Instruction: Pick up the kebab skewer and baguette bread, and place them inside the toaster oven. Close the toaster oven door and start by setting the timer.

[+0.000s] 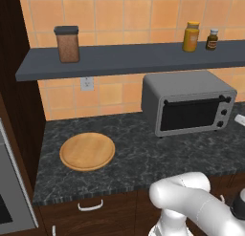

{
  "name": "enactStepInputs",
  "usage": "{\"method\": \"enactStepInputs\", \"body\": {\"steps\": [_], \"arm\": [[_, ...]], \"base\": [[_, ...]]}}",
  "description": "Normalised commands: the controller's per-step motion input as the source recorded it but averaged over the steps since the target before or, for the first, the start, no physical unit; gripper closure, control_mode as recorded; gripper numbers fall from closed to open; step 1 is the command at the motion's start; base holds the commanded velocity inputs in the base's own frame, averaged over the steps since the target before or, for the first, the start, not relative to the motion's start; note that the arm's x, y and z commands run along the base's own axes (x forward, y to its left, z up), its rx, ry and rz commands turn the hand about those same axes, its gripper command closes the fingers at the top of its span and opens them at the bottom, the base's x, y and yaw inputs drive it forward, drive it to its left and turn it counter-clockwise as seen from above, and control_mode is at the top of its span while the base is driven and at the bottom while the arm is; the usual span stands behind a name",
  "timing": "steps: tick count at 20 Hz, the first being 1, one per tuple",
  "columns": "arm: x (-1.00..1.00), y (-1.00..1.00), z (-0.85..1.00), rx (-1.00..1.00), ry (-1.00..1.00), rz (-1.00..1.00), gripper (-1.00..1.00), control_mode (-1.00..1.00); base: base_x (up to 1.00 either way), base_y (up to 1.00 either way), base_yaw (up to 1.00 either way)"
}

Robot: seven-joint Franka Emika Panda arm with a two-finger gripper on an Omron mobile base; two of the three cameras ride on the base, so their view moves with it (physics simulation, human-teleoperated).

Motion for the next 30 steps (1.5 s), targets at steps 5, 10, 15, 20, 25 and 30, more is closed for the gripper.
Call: {"method": "enactStepInputs", "body": {"steps": [5, 10, 15, 20, 25, 30], "arm": [[0.0, -0.29, 0.12, -0.2, -0.03, 0.03, -1.0, -1.0], [-0.01, -0.17, 0.26, -0.23, -0.01, 0.04, -1.0, -1.0], [0.04, 0.07, 0.0, -0.21, 0.0, 0.05, -1.0, -1.0], [0.12, 0.32, 0.0, -0.18, 0.0, 0.01, -1.0, -1.0], [0.35, 0.15, 0.0, -0.11, 0.0, 0.0, -1.0, -1.0], [0.09, -0.02, -0.05, -0.07, 0.02, 0.0, -1.0, -1.0]], "base": [[0.0, 0.0, 0.0], [0.0, 0.0, 0.0], [0.0, 0.0, 0.0], [0.0, 0.0, 0.0], [0.0, 0.0, 0.0], [0.0, 0.0, 0.0]]}}
